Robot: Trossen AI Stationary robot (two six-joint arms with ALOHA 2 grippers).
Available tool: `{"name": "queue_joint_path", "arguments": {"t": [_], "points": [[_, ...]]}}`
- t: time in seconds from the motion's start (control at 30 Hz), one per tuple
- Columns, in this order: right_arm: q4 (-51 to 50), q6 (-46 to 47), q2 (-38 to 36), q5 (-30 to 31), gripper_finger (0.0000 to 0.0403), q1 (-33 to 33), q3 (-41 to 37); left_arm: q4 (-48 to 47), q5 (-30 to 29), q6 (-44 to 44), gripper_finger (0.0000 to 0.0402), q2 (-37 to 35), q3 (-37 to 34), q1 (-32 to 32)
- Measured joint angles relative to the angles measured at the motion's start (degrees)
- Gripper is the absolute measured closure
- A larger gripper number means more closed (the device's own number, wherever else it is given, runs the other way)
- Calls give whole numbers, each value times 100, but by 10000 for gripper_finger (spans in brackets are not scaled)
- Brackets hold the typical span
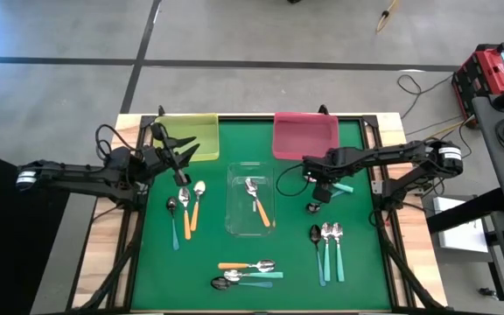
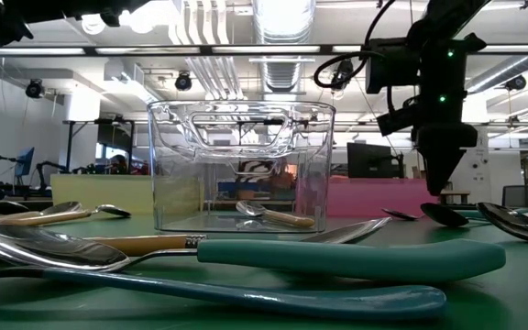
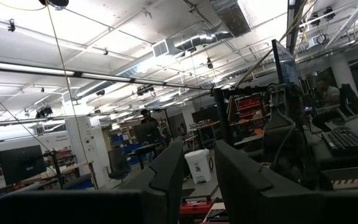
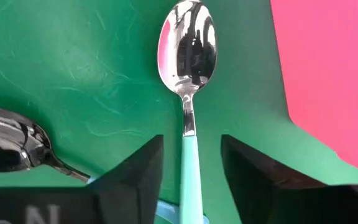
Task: Sort silverware by color (type)
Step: Put the top right light blue spoon into the pink bin
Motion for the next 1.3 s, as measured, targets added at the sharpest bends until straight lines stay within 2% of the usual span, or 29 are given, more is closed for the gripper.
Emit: {"name": "queue_joint_path", "arguments": {"t": [0.1,0.17,0.27,0.37,0.5,0.63,1.3], "points": [[9,-402,0,-4,221,0,0,-2,0,0,324,0,0,2],[73,-319,0,-2,215,0,0,-4,0,2,324,0,0,0],[175,-53,0,-69,214,0,-2,-4,0,2,324,0,0,0],[137,-346,0,-310,213,0,-16,-21,0,2,324,0,0,0],[143,-844,0,-347,213,-2,-72,-65,-2,2,324,2,0,0],[147,-952,-2,-344,213,-39,-135,-73,-2,2,324,2,0,0],[229,-113,-2,0,213,-217,-553,-96,-2,2,324,0,0,0]]}}
